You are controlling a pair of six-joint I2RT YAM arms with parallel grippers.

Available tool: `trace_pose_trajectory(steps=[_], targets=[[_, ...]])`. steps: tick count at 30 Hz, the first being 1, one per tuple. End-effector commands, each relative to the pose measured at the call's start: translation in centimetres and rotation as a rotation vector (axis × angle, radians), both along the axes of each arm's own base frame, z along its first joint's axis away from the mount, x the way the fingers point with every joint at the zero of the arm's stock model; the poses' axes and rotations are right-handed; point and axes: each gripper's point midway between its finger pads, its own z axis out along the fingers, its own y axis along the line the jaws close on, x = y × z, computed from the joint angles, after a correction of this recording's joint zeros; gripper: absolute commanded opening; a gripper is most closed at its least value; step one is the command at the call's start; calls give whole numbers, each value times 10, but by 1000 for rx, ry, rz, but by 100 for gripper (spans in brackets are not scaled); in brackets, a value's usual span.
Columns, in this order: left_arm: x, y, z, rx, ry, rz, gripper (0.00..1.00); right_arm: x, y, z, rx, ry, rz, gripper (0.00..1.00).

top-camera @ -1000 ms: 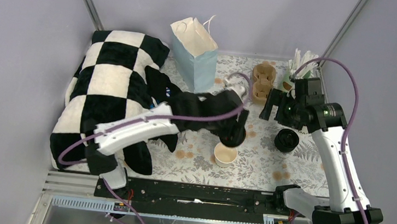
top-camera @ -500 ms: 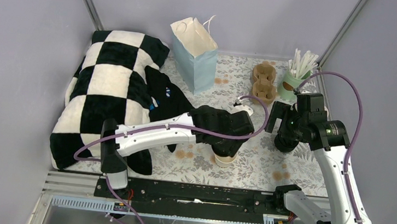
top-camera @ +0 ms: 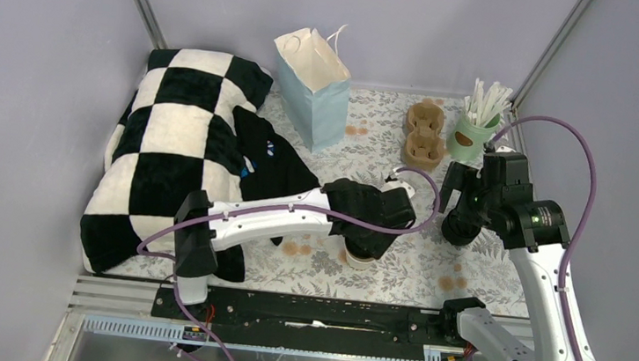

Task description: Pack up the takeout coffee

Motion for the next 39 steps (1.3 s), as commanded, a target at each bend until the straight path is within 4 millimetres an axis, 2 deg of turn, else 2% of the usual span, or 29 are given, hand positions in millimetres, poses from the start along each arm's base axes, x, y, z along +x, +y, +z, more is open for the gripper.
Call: trace_pose_trajectory(steps=[1, 16, 39], targets=[[3, -11, 0, -23, -8, -28, 72, 4, -2, 16, 2, -63, -23, 100], [1, -8, -17, 32, 9, -60, 74, 5, 2, 12, 25, -62, -14, 100], [4, -9, -33, 63, 38, -77, 77, 11, 6, 10, 29, -62, 1, 100]])
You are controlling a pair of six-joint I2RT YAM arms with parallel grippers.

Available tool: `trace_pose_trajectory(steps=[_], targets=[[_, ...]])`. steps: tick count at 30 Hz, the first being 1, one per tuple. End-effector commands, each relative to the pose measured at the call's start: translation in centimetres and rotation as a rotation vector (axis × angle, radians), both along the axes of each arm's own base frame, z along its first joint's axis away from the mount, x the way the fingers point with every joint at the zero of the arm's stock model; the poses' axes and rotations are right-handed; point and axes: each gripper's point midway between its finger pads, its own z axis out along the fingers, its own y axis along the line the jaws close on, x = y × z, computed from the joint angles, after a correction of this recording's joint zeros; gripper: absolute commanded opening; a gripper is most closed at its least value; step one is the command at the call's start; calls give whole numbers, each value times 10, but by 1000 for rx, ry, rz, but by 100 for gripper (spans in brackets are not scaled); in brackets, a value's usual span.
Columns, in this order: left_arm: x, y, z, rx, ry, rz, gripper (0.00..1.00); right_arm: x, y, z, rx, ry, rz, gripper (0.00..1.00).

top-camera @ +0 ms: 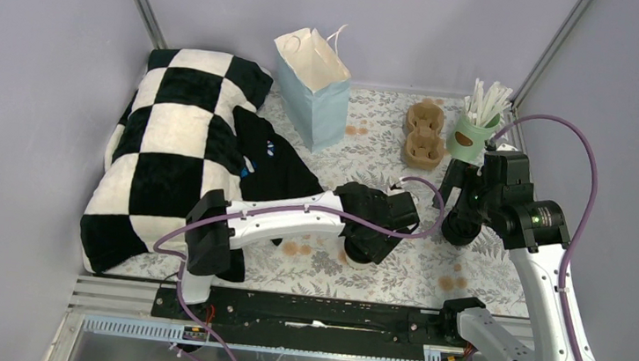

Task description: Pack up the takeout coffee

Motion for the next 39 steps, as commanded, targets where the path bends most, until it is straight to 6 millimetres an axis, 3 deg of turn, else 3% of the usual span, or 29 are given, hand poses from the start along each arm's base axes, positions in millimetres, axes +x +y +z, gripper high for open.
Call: trace_pose_trajectory(steps=[1, 5, 11, 16, 23, 27, 31, 35, 39], targets=[[4, -5, -2, -9, -4, -14, 77, 5, 5, 5, 16, -26, 14, 100], [6, -5, -3, -4, -7, -16, 78, 6, 5, 4, 16, -23, 16, 100], [7, -5, 5, -17, -17, -9, 91, 5, 6, 2, 16, -13, 22, 100], [8, -6, 34, -63, -31, 4, 99, 5, 1, 1, -15, -9, 21, 100], [-2, -12, 81, -202, -2, -11, 99, 4, 6, -10, -11, 35, 56, 100], [-3, 18, 91, -268, 77, 80, 98, -9, 42, -31, 121, 159, 231, 99], [7, 57, 107, -555, 231, 202, 94, -34, 94, -47, 401, 291, 420, 95], [9, 73, 90, -729, 417, 272, 85, -49, 132, -52, 677, 363, 528, 89], [8, 72, 70, -746, 493, 304, 79, -49, 139, -58, 731, 359, 558, 88]])
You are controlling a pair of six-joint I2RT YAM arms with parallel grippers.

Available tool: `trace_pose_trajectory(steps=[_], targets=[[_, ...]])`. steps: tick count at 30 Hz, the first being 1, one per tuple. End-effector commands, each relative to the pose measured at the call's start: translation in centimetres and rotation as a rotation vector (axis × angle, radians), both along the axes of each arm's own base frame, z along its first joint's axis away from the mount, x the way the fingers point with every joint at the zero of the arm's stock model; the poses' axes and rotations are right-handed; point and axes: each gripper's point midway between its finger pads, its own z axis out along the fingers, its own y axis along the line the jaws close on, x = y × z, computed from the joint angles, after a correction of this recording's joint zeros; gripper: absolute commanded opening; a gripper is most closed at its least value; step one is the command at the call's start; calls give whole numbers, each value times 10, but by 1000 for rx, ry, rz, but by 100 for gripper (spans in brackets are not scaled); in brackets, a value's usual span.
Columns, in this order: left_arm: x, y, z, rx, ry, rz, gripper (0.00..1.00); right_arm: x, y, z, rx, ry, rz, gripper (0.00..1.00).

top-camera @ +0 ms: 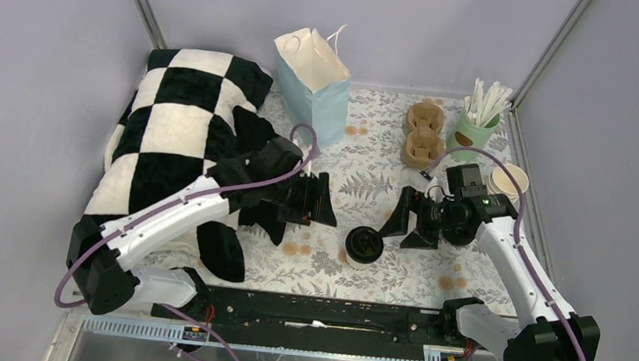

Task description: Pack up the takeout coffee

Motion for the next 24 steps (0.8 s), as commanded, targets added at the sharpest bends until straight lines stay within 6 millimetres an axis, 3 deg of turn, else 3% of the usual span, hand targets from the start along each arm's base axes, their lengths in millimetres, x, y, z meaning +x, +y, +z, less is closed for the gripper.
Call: trace_pose_trajectory(steps=[1, 5, 10, 24], targets=[[-11, -35, 2, -195, 113, -79, 76, -1, 30, 25, 234, -34, 94, 88], [-3, -42, -9, -209, 142, -62, 71, -7, 33, 12, 244, 5, 128, 86], [-7, -48, -23, -241, 197, -61, 67, -13, 31, -2, 199, 30, 152, 82], [-10, -59, -52, -193, 263, -87, 49, -10, 35, -12, 163, 37, 149, 70]])
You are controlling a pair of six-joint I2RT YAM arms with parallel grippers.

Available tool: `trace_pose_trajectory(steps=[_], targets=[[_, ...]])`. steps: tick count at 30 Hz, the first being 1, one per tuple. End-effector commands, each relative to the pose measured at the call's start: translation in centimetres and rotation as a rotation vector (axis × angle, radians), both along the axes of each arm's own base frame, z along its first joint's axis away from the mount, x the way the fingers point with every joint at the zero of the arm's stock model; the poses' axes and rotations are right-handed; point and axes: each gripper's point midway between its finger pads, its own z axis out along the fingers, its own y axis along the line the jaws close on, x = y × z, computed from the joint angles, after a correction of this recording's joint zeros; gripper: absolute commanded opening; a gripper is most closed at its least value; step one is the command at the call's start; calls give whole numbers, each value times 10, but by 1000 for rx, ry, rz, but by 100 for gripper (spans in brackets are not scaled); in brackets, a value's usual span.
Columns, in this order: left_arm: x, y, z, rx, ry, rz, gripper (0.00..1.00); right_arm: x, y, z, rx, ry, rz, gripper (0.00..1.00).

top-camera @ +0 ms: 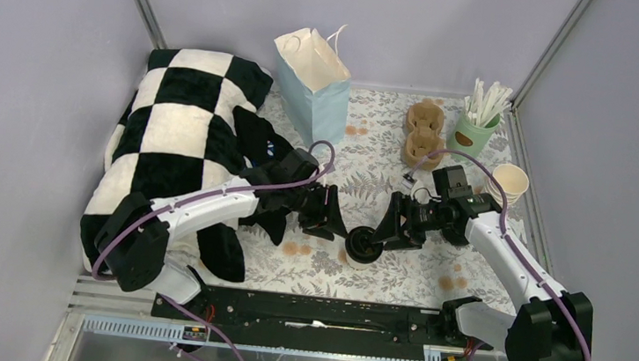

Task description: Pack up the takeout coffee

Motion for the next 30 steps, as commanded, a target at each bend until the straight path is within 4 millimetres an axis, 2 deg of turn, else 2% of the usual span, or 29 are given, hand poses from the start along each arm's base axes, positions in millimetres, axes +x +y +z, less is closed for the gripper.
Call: trace_pose_trajectory(steps=[1, 9, 21, 30], targets=[[1, -13, 6, -52, -22, -35, 48, 2, 2, -4, -9, -8, 3, 70], [1, -20, -1, -45, -15, -63, 40, 2, 1, -7, -18, -2, -1, 67], [4, -21, -14, -6, 0, -66, 33, 7, 0, -16, -44, 15, -38, 63], [4, -12, -37, 93, 25, -64, 28, 8, 2, -39, -36, 74, -122, 59]])
